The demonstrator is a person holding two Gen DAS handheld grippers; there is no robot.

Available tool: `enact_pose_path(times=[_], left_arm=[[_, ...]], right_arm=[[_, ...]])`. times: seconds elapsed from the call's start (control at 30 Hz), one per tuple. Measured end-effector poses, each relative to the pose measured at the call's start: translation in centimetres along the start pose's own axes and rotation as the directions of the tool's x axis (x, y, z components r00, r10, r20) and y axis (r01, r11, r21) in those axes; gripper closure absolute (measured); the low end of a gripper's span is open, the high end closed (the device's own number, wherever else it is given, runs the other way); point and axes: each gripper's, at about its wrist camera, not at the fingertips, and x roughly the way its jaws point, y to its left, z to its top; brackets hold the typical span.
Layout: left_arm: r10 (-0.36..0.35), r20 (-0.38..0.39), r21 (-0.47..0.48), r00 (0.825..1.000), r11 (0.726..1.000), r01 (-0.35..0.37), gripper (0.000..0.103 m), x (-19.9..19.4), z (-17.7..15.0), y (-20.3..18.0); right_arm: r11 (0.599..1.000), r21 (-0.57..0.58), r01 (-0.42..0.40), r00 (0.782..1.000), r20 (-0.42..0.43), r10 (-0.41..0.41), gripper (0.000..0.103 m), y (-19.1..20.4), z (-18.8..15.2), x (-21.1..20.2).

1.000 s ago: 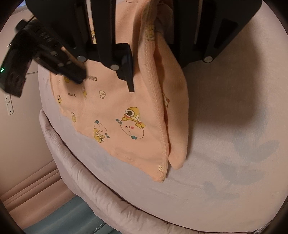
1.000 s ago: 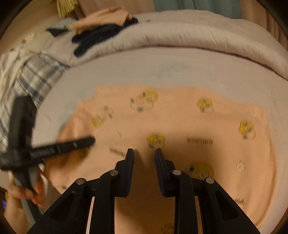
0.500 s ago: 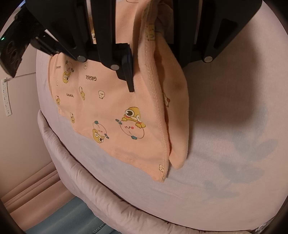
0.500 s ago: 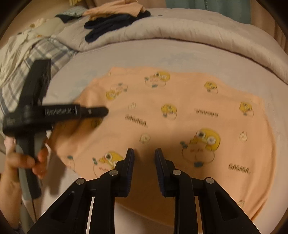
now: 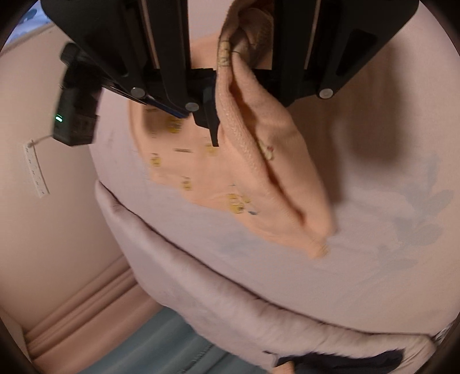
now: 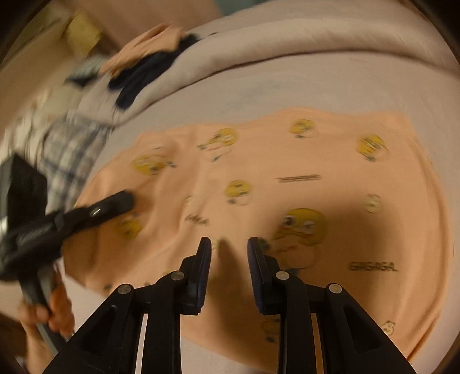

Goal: Fold small clothes
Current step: 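Fold the held side edge inward over the shirt with the left gripper, release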

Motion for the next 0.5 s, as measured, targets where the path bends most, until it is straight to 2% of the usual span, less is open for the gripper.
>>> enact_pose_path(times=[0.1, 0.23, 0.27, 0.37, 0.43, 0.5], left_arm=[[-0.011, -0.010, 0.040, 1.000, 0.999, 0.012, 0.091, 0.6, -0.1, -2.2], [-0.006, -0.034, 0.121, 0.999, 0.993, 0.010, 0.091, 2.4, -0.3, -6.0], [-0.003, -0.041, 0.144, 0.999, 0.990, 0.009, 0.091, 2.9, -0.4, -7.0], [0.014, -0.071, 0.220, 0.997, 0.975, 0.002, 0.091, 5.0, -0.9, -10.7], [0.039, -0.082, 0.279, 0.996, 0.960, -0.015, 0.090, 6.4, -1.3, -12.6], [0.038, -0.127, 0.315, 0.991, 0.949, 0.004, 0.089, 8.4, -1.9, -14.4]], right_arm=[[0.994, 0.086, -0.073, 0.997, 0.036, 0.070, 0.075, -2.3, 0.2, -1.5], [0.964, 0.189, -0.187, 0.982, 0.067, 0.178, 0.062, -4.7, -0.2, -3.0], [0.954, 0.212, -0.211, 0.977, 0.085, 0.197, 0.062, -5.1, -0.3, -3.4], [0.911, 0.279, -0.302, 0.952, 0.144, 0.271, 0.056, -6.5, -0.2, -4.4], [0.871, 0.329, -0.364, 0.929, 0.189, 0.317, 0.043, -8.0, -0.4, -5.2], [0.820, 0.380, -0.429, 0.902, 0.232, 0.364, 0.042, -9.7, -0.6, -5.7]])
